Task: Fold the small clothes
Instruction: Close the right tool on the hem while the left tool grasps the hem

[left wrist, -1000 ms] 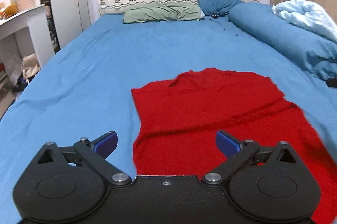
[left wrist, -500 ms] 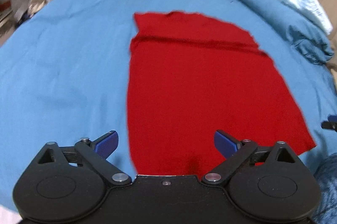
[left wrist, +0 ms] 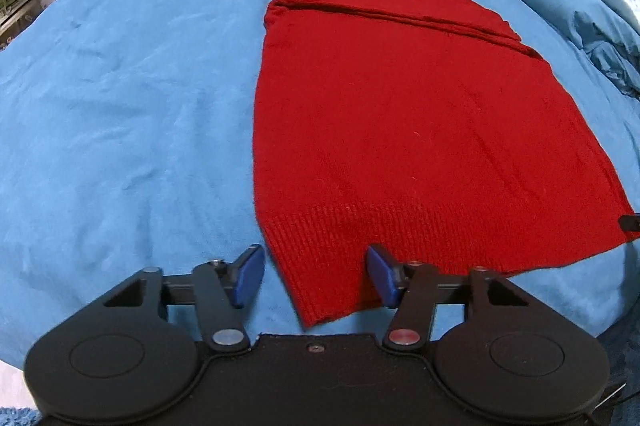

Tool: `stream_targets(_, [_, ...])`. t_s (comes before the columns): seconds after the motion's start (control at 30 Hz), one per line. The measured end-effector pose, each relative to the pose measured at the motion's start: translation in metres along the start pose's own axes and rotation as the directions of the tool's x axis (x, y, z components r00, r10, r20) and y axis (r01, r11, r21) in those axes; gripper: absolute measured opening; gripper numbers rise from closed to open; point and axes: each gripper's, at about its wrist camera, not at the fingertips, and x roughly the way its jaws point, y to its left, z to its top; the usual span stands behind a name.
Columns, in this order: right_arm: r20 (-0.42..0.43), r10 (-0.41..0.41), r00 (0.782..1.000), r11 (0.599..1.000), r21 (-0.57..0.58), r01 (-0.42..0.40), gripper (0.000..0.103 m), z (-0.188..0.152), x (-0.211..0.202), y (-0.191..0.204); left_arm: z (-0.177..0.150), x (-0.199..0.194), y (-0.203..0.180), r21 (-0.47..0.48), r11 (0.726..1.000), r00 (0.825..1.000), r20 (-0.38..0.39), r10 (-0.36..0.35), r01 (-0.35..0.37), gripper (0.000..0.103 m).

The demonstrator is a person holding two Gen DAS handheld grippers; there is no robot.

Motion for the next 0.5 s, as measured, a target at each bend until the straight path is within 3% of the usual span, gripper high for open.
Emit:
stream_targets(0.07, [-0.006, -0.008, 1.0, 1.0, 0.003, 0.008, 0.071, -0.001, 0.003, 0.002, -0.004, 0.0, -0.001, 0.014, 1.0, 1.0, 0.007, 0.003, -0.003, 0.046])
stream_targets(0.13, [-0.01, -0.008, 1.0, 1.0, -0.006, 0.008, 0.054, -0.001, 0.004, 0.005, -0.006, -0.001, -0.004, 0.036, 0.999, 1.0, 0.01, 0.011, -0.012, 0.04])
stream_targets(0.2, [-0.01, -0.004, 1.0, 1.0, -0.023, 0.003, 0.04, 0.0, 0.004, 0.008, -0.004, -0.001, -0.008, 0.048, 0.999, 1.0, 0.007, 0.024, -0.024, 0.026])
stream_targets(0.23, [-0.01, -0.003, 1.0, 1.0, -0.026, 0.003, 0.031, 0.001, 0.005, 0.009, -0.003, -0.002, -0.009, 0.049, 0.999, 1.0, 0.007, 0.024, -0.025, 0.011])
stream_targets(0.33, [-0.002, 0.006, 1.0, 1.0, 0.0, -0.006, 0.021, 0.003, 0.003, 0.005, 0.001, -0.007, -0.008, 0.028, 1.0, 1.0, 0.007, 0.012, -0.012, 0.007])
stream_targets(0.5, [0.029, 0.074, 0.997, 0.995, 0.063, -0.076, 0.021, 0.012, -0.013, -0.006, 0.016, -0.032, -0.005, -0.012, 0.999, 0.998, 0.049, -0.047, 0.047, 0.006])
